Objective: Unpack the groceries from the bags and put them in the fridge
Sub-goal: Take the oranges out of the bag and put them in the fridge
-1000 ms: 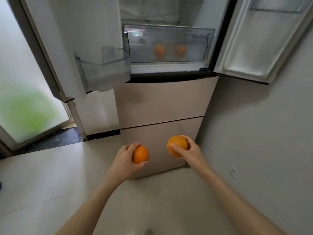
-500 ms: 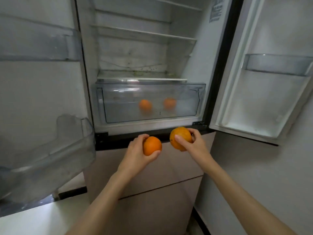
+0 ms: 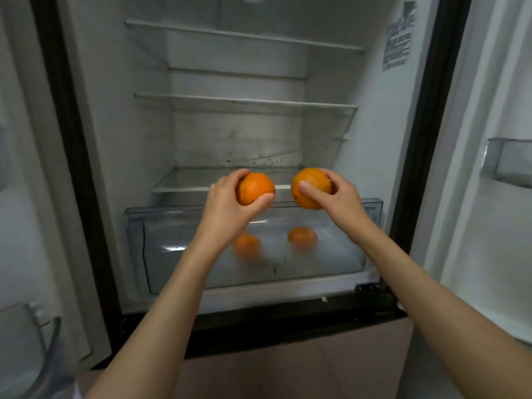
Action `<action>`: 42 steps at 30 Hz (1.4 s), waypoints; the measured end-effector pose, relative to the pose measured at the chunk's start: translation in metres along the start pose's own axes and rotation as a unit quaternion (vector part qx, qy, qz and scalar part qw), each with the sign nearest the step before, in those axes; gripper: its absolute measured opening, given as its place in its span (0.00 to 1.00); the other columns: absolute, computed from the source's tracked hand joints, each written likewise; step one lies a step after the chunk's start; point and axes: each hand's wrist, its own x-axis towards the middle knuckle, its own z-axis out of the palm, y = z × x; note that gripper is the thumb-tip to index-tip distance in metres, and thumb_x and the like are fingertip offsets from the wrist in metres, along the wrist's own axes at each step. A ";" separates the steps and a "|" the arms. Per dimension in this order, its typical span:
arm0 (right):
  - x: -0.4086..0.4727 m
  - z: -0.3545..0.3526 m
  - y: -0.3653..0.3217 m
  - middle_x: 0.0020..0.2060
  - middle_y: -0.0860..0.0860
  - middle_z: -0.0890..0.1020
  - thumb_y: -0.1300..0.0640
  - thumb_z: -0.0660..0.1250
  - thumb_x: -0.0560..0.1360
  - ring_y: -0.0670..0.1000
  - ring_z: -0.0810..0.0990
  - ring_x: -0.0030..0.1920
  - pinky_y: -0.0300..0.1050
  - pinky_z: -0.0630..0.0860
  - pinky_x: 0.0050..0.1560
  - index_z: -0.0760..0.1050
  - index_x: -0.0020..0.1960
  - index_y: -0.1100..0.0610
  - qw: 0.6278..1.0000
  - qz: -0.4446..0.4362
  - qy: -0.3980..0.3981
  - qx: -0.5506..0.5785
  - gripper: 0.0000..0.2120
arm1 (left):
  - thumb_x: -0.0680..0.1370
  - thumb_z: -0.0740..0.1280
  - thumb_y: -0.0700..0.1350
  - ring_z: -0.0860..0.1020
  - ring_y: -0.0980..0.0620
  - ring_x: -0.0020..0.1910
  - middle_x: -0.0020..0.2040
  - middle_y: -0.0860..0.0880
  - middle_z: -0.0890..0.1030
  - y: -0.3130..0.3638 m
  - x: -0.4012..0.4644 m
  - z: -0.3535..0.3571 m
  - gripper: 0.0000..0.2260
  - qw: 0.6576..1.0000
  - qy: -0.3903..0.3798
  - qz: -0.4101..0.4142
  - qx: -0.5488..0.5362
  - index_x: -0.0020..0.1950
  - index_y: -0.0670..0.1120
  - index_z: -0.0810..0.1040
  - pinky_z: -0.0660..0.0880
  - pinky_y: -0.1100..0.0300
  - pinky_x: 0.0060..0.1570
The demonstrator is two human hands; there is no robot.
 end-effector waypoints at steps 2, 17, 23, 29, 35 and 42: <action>0.036 0.000 0.004 0.54 0.50 0.78 0.49 0.73 0.70 0.49 0.77 0.53 0.46 0.75 0.59 0.73 0.63 0.54 0.998 0.008 -0.031 -0.059 0.24 | 0.70 0.72 0.55 0.71 0.48 0.62 0.62 0.47 0.75 0.003 0.029 0.008 0.27 0.999 -0.030 -0.012 0.040 0.66 0.50 0.71 0.66 0.59 0.59; 0.135 0.008 0.065 0.52 0.54 0.83 0.50 0.67 0.74 0.54 0.82 0.50 0.49 0.78 0.56 0.81 0.54 0.58 0.818 0.084 -0.387 -0.417 0.15 | 0.72 0.70 0.49 0.82 0.49 0.47 0.51 0.46 0.83 -0.034 0.115 0.072 0.13 0.876 -0.382 -0.210 0.205 0.53 0.46 0.82 0.79 0.58 0.48; 0.138 0.004 0.067 0.56 0.51 0.81 0.53 0.68 0.74 0.53 0.79 0.55 0.47 0.76 0.58 0.80 0.58 0.55 0.851 0.068 -0.371 -0.365 0.14 | 0.75 0.66 0.44 0.76 0.51 0.55 0.57 0.50 0.77 -0.039 0.118 0.077 0.16 0.873 -0.370 -0.193 0.251 0.63 0.49 0.76 0.71 0.62 0.55; 0.138 0.000 0.070 0.58 0.55 0.80 0.52 0.69 0.74 0.55 0.78 0.57 0.48 0.76 0.58 0.79 0.58 0.59 0.864 0.073 -0.345 -0.359 0.16 | 0.75 0.69 0.45 0.77 0.48 0.55 0.57 0.46 0.78 -0.040 0.115 0.072 0.17 0.918 -0.302 -0.186 0.179 0.63 0.44 0.75 0.74 0.59 0.52; 0.126 0.002 0.051 0.60 0.53 0.79 0.47 0.63 0.77 0.54 0.75 0.60 0.44 0.70 0.60 0.77 0.62 0.55 0.892 0.033 -0.310 -0.326 0.18 | 0.78 0.62 0.49 0.73 0.49 0.62 0.63 0.46 0.75 -0.022 0.096 0.056 0.17 0.964 -0.156 -0.041 0.212 0.66 0.46 0.72 0.68 0.58 0.60; 0.079 0.023 0.018 0.70 0.52 0.70 0.46 0.58 0.79 0.52 0.66 0.70 0.46 0.62 0.69 0.66 0.71 0.54 0.928 -0.119 -0.224 -0.272 0.23 | 0.79 0.60 0.51 0.68 0.48 0.66 0.65 0.47 0.72 -0.014 0.051 0.016 0.19 0.957 -0.028 0.067 0.279 0.69 0.47 0.69 0.65 0.54 0.64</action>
